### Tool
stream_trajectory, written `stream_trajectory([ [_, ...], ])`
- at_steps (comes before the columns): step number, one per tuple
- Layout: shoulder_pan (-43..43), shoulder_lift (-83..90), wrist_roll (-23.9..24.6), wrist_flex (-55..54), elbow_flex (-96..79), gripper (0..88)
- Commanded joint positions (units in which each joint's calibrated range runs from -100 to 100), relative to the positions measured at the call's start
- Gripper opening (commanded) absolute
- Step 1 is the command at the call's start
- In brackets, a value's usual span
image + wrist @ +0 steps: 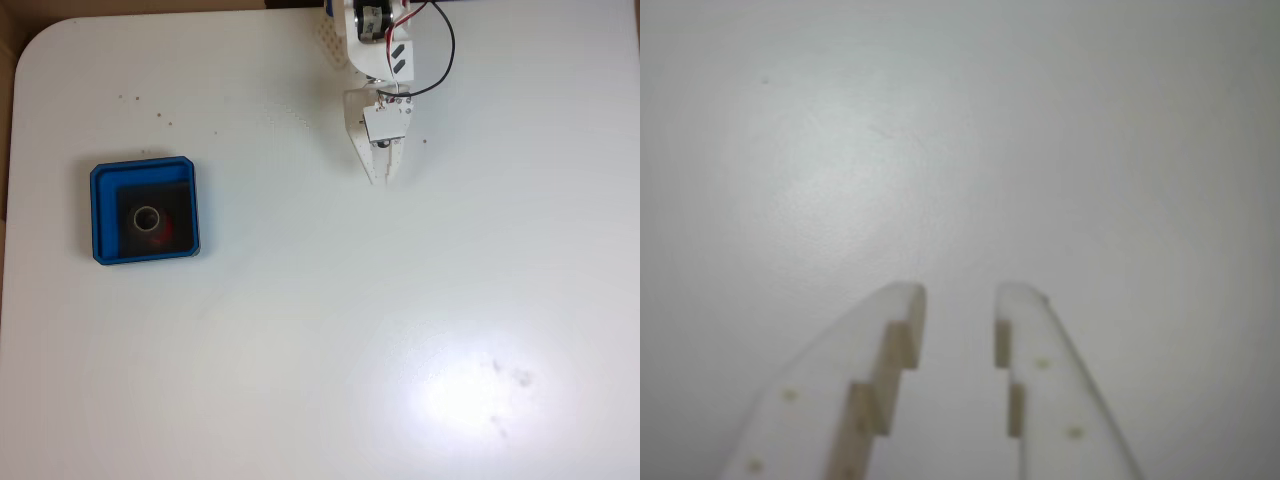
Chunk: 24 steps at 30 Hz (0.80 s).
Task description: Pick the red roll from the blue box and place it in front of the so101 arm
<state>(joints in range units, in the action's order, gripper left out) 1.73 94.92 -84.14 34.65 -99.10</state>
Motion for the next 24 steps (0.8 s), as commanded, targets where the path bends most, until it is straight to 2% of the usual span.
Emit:
stream_trajectory([
  [1,-0.22,3.83,-0.27,-0.90,-0.72,1.4],
  [16,-1.29,3.83,-0.27,-0.90,-0.63,1.4],
  [24,-20.83,3.83,-0.27,-0.90,-0.63,1.4],
])
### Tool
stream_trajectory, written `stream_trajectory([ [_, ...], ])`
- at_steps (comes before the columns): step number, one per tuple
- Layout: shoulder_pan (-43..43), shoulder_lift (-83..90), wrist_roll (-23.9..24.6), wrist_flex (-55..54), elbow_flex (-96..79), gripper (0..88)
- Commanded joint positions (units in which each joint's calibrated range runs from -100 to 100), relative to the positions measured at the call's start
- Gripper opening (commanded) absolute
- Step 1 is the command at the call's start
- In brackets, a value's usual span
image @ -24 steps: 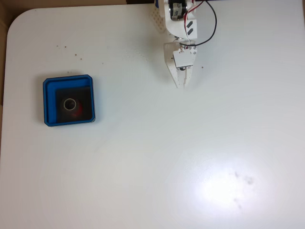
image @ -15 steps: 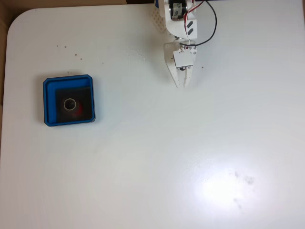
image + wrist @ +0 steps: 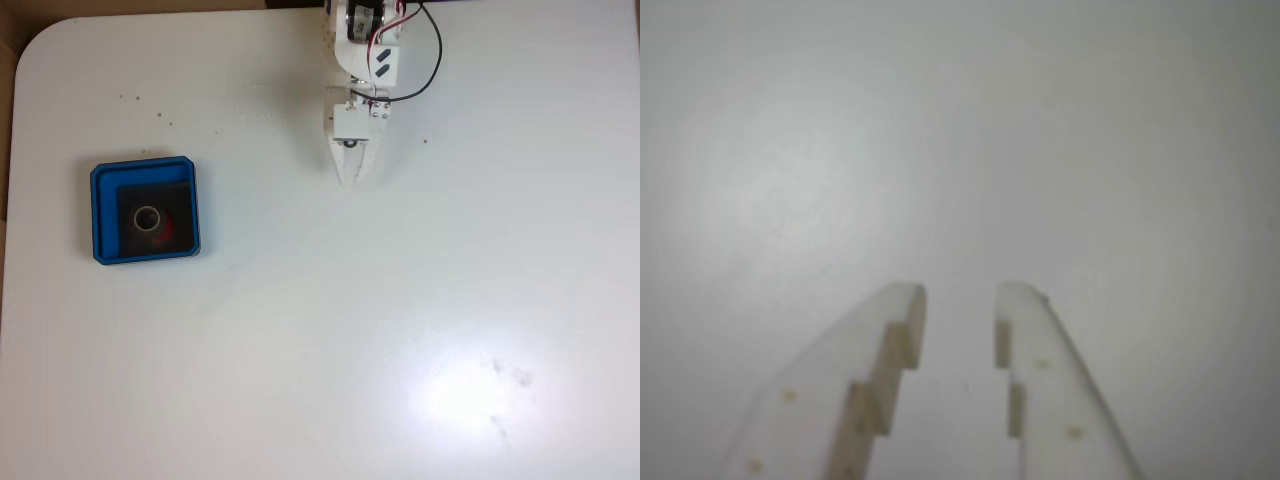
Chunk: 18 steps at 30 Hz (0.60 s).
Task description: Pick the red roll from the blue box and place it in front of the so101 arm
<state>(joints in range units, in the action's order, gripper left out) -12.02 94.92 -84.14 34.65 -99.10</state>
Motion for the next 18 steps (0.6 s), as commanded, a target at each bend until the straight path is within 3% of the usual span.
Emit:
stream_trajectory([
  [1,-9.91,3.83,-0.27,-0.90,-0.63,1.4],
  [12,-36.88,3.83,-0.27,-0.90,-0.54,1.4],
  [18,-40.98,3.49,-0.35,-1.48,1.17,1.3],
])
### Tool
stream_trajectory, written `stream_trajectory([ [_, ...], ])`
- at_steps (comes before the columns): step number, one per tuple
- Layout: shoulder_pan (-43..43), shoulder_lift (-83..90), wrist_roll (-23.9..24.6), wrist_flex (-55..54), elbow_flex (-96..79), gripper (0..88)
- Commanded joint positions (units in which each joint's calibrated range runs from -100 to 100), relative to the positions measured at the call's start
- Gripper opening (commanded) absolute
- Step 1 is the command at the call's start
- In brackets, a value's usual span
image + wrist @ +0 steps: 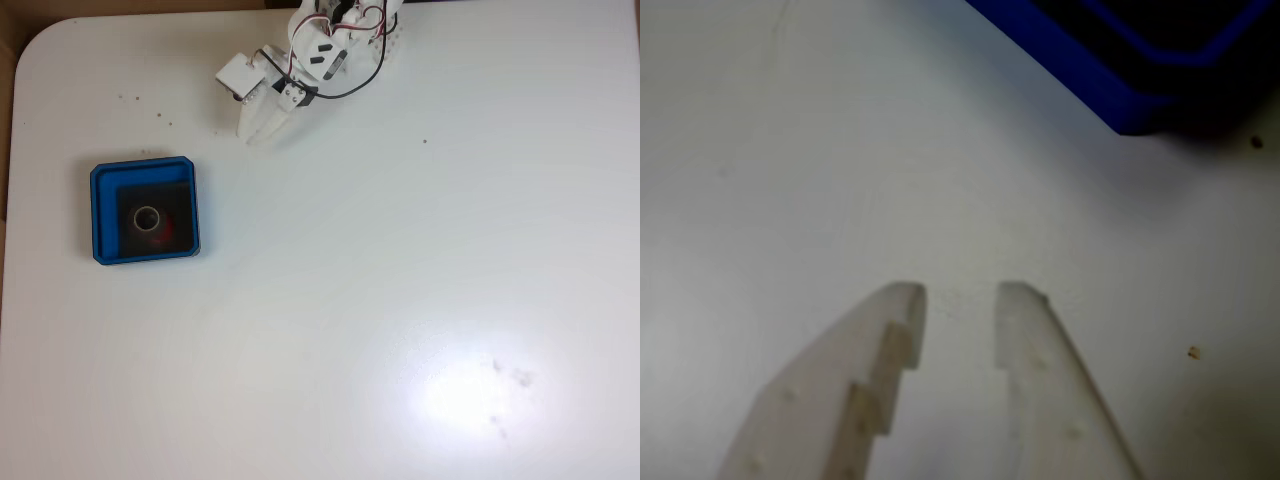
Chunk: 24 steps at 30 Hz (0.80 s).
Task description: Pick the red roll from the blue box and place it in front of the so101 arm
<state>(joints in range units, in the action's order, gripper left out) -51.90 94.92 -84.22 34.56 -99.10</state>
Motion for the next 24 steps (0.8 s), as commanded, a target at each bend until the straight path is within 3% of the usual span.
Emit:
stream_trajectory([
  [1,-1.00,2.74,-0.27,-1.48,2.70,1.3],
  [5,-0.81,-3.87,-0.27,-1.48,14.56,1.3],
  [24,-0.51,-65.49,-0.27,-0.98,67.93,1.3],
])
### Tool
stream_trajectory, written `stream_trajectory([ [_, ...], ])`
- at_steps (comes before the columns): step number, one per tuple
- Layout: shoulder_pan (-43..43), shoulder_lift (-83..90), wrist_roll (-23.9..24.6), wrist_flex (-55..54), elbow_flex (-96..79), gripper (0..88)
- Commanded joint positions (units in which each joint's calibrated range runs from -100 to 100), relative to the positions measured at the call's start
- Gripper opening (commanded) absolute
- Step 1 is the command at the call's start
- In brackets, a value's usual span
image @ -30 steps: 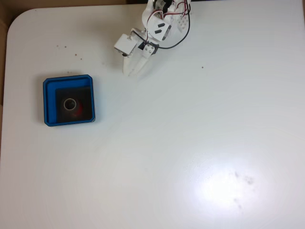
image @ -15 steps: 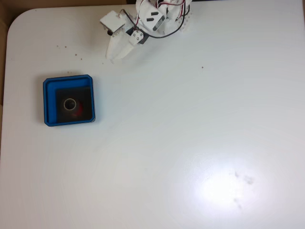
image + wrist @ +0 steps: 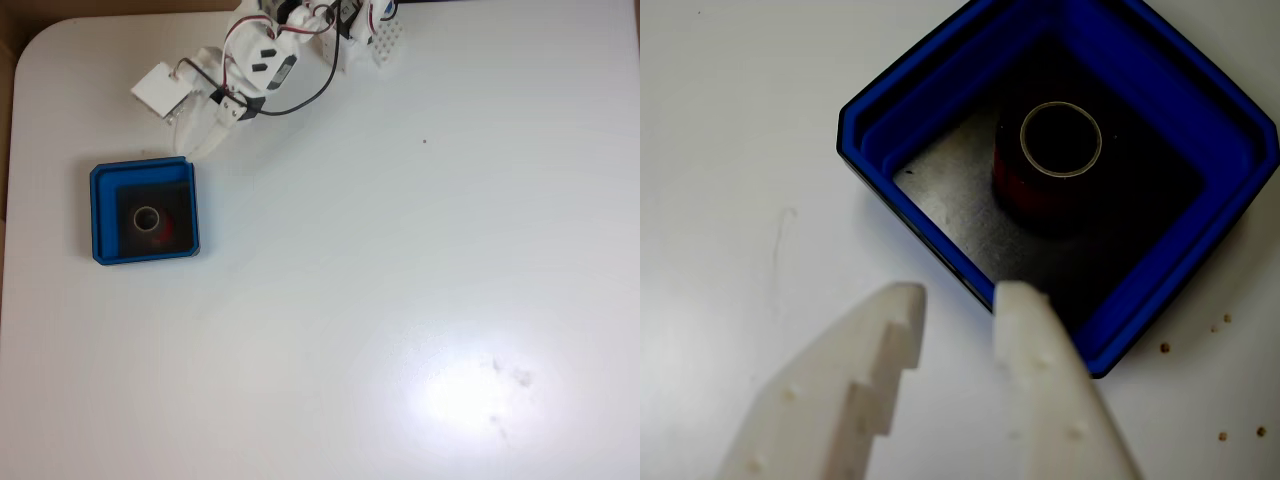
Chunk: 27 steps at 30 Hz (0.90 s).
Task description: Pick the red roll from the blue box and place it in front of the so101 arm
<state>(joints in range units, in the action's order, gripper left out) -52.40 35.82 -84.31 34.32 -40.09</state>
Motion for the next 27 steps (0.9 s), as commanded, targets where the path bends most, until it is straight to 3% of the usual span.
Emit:
stream_trajectory([
  [1,-0.02,-9.14,-0.19,-0.57,11.25,1.3],
  [8,-0.60,-25.87,-0.27,0.17,25.09,1.3],
  [19,-2.07,-43.59,-0.27,23.27,52.22,1.3],
  [27,-4.02,-52.46,-0.10,25.91,58.06,1.4],
])
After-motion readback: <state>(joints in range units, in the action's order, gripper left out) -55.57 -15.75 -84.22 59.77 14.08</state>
